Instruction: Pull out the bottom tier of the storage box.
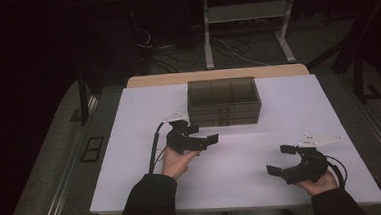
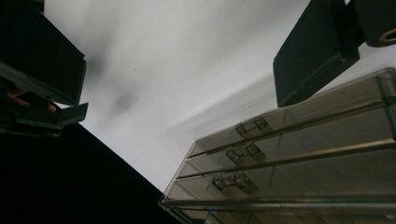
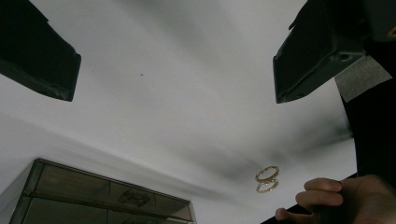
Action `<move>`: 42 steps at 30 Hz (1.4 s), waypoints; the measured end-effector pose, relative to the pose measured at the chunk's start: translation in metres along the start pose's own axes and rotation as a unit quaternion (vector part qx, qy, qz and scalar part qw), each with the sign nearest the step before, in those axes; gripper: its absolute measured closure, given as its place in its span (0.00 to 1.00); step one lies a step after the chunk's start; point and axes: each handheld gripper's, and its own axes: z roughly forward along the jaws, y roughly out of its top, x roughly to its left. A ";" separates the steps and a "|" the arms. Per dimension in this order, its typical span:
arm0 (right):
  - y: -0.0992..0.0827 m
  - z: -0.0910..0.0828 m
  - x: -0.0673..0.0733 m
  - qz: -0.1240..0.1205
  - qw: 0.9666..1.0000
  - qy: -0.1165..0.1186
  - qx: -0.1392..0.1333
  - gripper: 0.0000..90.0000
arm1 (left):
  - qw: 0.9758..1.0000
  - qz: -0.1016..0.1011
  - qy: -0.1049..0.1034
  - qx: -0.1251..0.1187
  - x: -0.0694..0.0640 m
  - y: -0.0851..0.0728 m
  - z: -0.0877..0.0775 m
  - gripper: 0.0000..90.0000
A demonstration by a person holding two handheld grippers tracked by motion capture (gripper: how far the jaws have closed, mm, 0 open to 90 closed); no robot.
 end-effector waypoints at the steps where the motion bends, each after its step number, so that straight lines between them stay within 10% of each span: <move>1: 0.000 0.000 0.000 0.000 1.000 0.000 0.000 0.00 | 1.000 0.000 0.000 0.000 0.000 0.000 0.000 0.02; 16: 0.000 0.000 0.001 -0.001 1.000 0.000 0.000 0.00 | 0.997 -0.070 -0.015 0.003 0.009 -0.009 0.028 0.00; 28: 0.000 0.000 0.001 -0.001 1.000 0.002 0.000 0.00 | 0.987 -0.157 -0.015 -0.017 0.025 -0.014 0.043 0.00; 42: 0.000 0.000 0.001 -0.003 1.000 0.003 0.001 0.00 | 0.978 -0.208 -0.002 -0.024 0.037 -0.022 0.059 0.00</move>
